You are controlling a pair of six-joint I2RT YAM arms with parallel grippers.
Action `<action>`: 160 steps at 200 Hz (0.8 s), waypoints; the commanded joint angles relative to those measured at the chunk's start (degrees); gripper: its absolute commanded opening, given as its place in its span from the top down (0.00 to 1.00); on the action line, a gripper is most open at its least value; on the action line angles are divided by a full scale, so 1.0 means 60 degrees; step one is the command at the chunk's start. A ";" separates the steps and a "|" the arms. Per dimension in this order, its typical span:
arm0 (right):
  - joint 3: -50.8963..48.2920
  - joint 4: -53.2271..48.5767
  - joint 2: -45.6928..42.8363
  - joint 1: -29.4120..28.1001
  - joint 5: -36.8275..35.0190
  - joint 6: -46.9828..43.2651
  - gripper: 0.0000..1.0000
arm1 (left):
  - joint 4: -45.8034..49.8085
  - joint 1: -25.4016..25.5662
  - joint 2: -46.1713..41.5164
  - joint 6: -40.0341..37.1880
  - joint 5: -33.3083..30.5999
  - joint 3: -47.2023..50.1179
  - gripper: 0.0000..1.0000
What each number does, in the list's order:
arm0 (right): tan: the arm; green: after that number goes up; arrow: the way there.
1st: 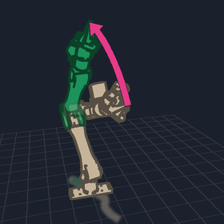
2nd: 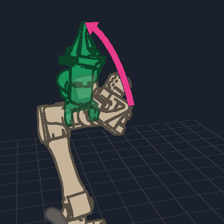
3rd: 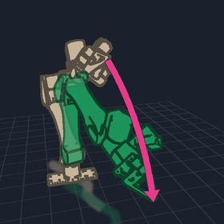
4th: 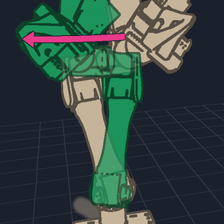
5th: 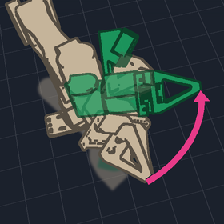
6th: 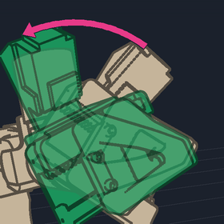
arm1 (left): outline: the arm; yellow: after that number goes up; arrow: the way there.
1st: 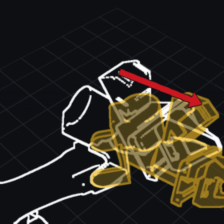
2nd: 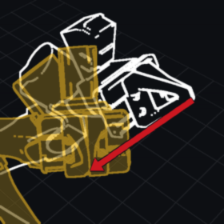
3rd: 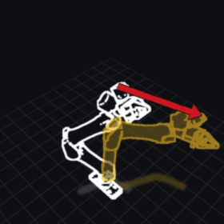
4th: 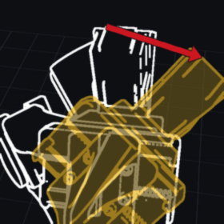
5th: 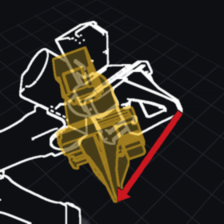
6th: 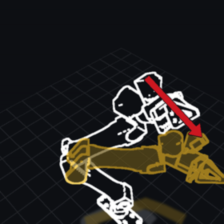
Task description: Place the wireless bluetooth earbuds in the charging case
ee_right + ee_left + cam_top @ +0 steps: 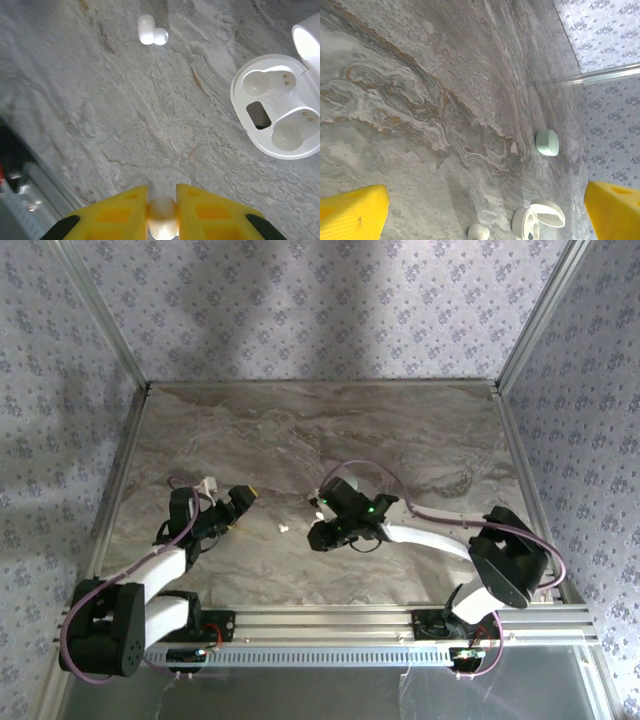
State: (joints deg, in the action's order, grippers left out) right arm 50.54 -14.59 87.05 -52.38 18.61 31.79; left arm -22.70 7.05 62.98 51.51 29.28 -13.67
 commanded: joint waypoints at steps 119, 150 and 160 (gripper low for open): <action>-0.2634 0.4005 -0.1402 0.1966 0.4408 0.0221 0.78 | -0.0341 0.2217 0.2225 -0.1221 0.0642 -0.1693 0.42; -0.3045 0.4523 -0.1773 0.2300 0.4599 0.0532 0.78 | -0.0187 0.2425 0.2850 -0.1400 0.0740 -0.2018 0.61; -0.3223 0.4780 -0.1928 0.2402 0.4652 0.0621 0.78 | -0.0194 0.2493 0.3058 -0.1439 0.0802 -0.2117 0.65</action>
State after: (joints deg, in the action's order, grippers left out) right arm 33.43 10.20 78.06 -39.31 43.44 35.00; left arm -23.57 21.17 79.07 44.56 32.21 -23.92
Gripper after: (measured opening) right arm 0.220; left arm 0.385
